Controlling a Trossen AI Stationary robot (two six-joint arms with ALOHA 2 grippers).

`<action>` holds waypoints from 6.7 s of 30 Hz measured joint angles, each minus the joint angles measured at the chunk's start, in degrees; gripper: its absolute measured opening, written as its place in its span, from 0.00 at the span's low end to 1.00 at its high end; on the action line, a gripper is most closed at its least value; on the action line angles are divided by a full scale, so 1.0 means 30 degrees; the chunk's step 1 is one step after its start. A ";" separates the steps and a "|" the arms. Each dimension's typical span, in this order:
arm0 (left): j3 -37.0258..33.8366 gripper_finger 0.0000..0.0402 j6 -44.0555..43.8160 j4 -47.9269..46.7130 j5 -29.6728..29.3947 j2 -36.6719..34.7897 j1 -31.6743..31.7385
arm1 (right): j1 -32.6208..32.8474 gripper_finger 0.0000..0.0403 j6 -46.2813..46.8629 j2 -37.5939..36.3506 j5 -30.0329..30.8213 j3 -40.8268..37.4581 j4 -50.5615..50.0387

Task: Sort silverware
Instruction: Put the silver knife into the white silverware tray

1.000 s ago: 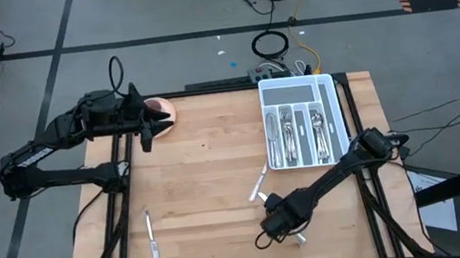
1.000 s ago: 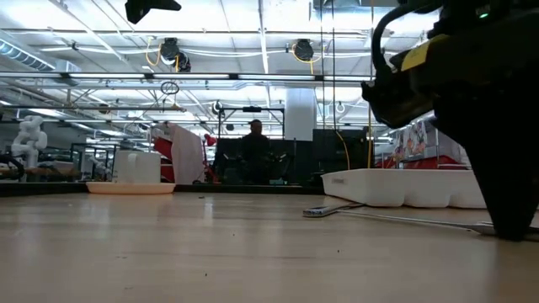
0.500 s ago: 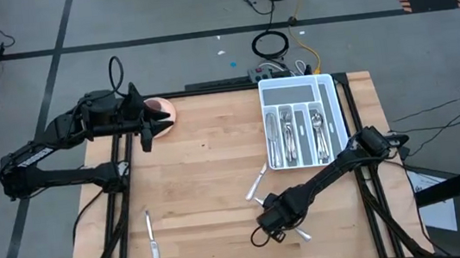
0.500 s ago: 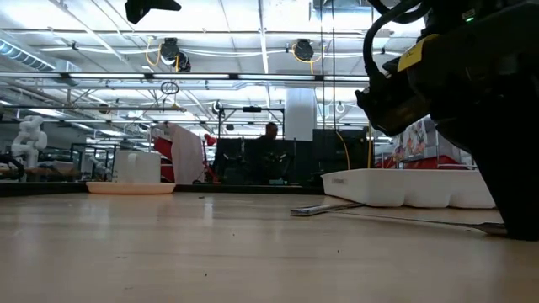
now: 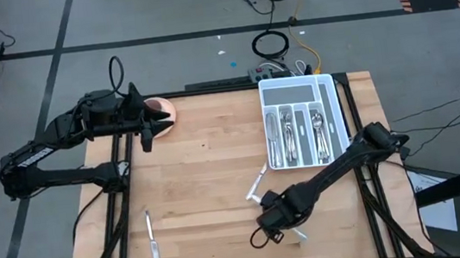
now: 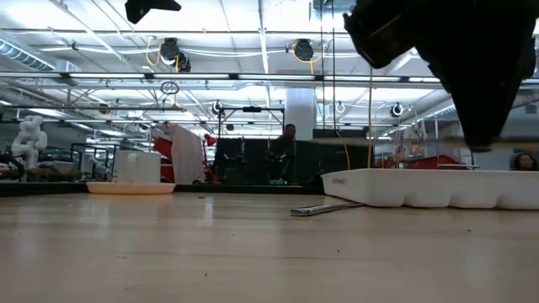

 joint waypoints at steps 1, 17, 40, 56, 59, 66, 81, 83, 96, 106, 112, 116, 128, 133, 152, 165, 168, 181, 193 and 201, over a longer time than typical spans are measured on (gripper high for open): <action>0.0000 0.39 0.0000 0.0000 -0.0021 0.0000 0.0007 | -0.0099 0.00 0.0038 -0.0166 0.0141 0.0014 -0.0344; 0.0000 0.39 0.0000 0.0008 -0.0343 0.0000 0.0000 | -0.6903 0.00 -0.4546 -0.3982 0.4383 0.0031 -0.5822; 0.0000 0.39 -0.0044 -0.0347 -0.0349 0.0000 0.0003 | -1.4493 0.00 -0.4826 -0.4279 0.2780 -0.2962 -0.0916; 0.0000 0.39 -0.0046 -0.1056 -0.0356 0.0000 0.0000 | -1.4294 0.00 -0.2999 -0.4249 0.1154 -0.7135 0.4044; 0.0000 0.39 -0.0048 -0.1056 -0.0356 0.0000 0.0006 | -1.4381 0.00 -0.3002 -0.4256 0.1151 -0.7237 0.3959; 0.0000 0.39 0.0151 -0.1066 -0.0356 -0.0007 0.0001 | -1.4408 0.05 -0.2393 -0.4256 0.2069 -0.7298 0.2835; 0.0000 0.39 -0.1771 -0.5081 0.2795 -0.0015 -0.0051 | -1.4076 0.37 -0.5660 -0.4789 0.2330 -0.7095 0.2765; 0.0000 0.39 -0.3308 -0.5915 0.3513 -0.0015 -0.0326 | -1.3964 0.38 -0.6582 -0.5344 0.2771 -0.6802 0.2726; -0.0600 0.39 -0.4319 -1.1327 0.2121 0.0754 -0.5712 | -1.3102 0.38 -1.1858 -1.1417 0.5359 -0.5266 0.2523; -0.5802 0.39 -2.2428 -0.6831 -0.0095 0.3213 -0.9240 | -1.3109 0.38 -1.4209 -1.3553 0.6170 -0.5266 0.2225; -0.7065 0.39 -3.0420 -0.6798 -0.0843 0.5611 -1.2000 | -1.3109 0.38 -1.7568 -1.3589 0.6062 -0.5266 0.1403; -0.7067 0.39 -3.3931 -0.6441 -0.0414 0.7532 -1.4312 | -1.3117 0.38 -1.8620 -1.3581 0.6142 -0.5266 0.0972; -0.7067 0.39 -4.1841 -0.4632 -0.0946 0.9748 -2.0907 | -1.3117 0.38 -1.9030 -1.3581 0.6149 -0.5266 0.0942; -0.7067 0.39 -4.1751 -0.4150 -0.4777 0.9748 -2.1595 | -1.3117 0.38 -1.8624 -1.3581 0.6149 -0.5266 0.0942; -0.7067 0.39 -0.9431 -0.3068 -0.1973 0.9785 -2.2809 | -1.3160 0.38 -1.7060 -1.3574 0.6155 -0.5266 0.1292; -0.7642 0.39 -0.0160 -0.2096 -0.1515 0.9785 -2.5135 | -1.3160 0.38 -1.5485 -1.3574 0.6156 -0.5266 0.1314; -0.8274 0.39 -0.0197 -0.0735 -0.1366 0.9785 -2.5679 | -1.3160 0.38 -1.5416 -1.3574 0.6156 -0.5266 0.1329; -1.1009 0.39 0.0900 0.3461 -0.1482 0.9737 -2.5955 | -1.3160 0.38 -1.4998 -1.3574 0.6149 -0.5266 0.1329; -1.2626 0.07 0.4210 0.5614 -0.2504 0.9897 -2.6272 | -1.3160 0.38 -1.5063 -1.3567 0.6135 -0.5266 0.1272; -1.2468 0.07 0.4295 0.6028 -0.2489 1.0063 -2.4886 | -1.3160 0.38 -1.5704 -1.3567 0.6054 -0.5266 0.1254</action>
